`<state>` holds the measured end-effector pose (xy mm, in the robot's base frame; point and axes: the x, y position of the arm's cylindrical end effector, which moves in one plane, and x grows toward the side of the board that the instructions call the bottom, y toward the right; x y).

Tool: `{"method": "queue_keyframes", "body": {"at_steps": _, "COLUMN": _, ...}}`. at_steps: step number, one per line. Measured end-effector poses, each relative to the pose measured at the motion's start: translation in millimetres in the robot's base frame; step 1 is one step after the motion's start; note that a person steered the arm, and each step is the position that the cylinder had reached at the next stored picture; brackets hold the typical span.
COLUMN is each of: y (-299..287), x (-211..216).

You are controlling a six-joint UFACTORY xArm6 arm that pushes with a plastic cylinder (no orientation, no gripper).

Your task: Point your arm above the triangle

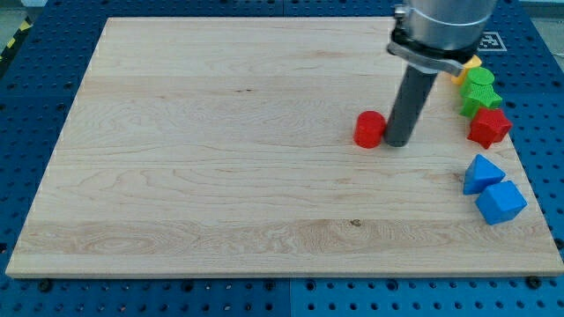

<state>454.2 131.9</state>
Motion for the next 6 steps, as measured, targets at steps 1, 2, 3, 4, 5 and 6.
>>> {"method": "queue_keyframes", "body": {"at_steps": 1, "y": -16.3, "x": -0.2}}
{"method": "queue_keyframes", "body": {"at_steps": 2, "y": 12.3, "x": -0.2}}
{"method": "queue_keyframes", "body": {"at_steps": 3, "y": 21.8, "x": -0.2}}
{"method": "queue_keyframes", "body": {"at_steps": 4, "y": 42.9, "x": -0.2}}
{"method": "queue_keyframes", "body": {"at_steps": 5, "y": 67.2, "x": -0.2}}
{"method": "queue_keyframes", "body": {"at_steps": 6, "y": 90.6, "x": 0.9}}
